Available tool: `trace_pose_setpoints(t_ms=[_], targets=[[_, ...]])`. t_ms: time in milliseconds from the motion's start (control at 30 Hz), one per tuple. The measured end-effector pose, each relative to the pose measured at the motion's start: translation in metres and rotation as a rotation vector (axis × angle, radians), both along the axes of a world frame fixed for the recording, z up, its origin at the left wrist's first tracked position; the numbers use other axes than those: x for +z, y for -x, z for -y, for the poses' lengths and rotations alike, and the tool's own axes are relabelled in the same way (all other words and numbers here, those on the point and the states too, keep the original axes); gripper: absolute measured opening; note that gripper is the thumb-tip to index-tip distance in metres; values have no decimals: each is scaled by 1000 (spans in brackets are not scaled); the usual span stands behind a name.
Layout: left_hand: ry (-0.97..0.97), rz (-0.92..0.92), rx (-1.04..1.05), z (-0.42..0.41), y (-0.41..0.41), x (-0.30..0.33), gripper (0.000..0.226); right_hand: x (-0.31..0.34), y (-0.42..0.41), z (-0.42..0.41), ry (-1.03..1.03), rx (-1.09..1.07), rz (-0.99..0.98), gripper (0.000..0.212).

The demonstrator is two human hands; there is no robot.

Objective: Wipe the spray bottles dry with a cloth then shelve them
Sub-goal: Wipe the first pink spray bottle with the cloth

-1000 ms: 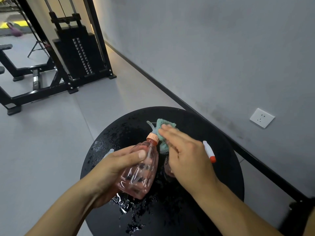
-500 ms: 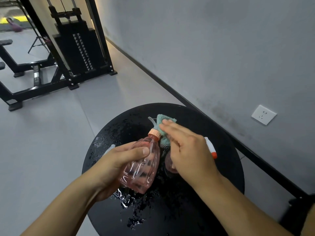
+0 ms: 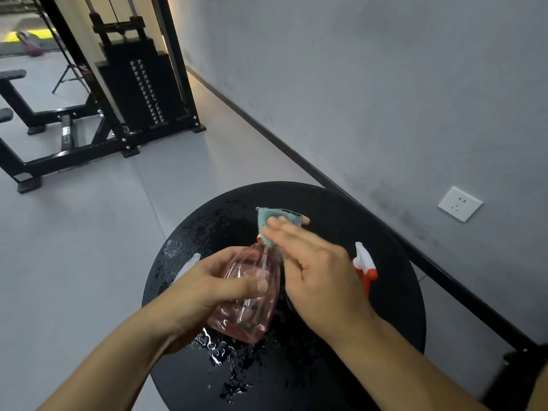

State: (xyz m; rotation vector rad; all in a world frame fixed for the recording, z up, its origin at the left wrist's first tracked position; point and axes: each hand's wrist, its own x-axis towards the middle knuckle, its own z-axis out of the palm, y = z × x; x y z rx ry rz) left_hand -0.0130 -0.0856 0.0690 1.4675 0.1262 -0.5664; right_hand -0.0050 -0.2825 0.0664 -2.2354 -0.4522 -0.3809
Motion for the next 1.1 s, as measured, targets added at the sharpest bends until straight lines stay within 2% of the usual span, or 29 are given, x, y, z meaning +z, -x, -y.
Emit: trace_pose_setpoints(t_ms=[67,200,433,600,767,967,1100], targets=[[14,0,-4,-2,-1,0,63,-1,-2,1,-11,15,17,45],[-54,62,-31,-5,-1,0,61,3,-11,14,-126,-90,25,44],[-371,425,41,-10,0,-2,65,17,-17,27,-306,-227,105,36],[-483,565,88,-10,0,-6,71,17,-14,18,-269,-151,160,37],[-608,611,104,-10,-1,-13,70,14,-14,21,-235,-85,97,36],[-671,678,95,-9,-1,-18,73,14,-2,8,-78,62,124,43],[-670,704,93,-11,-1,-20,71,11,-11,18,-157,-48,108,40]])
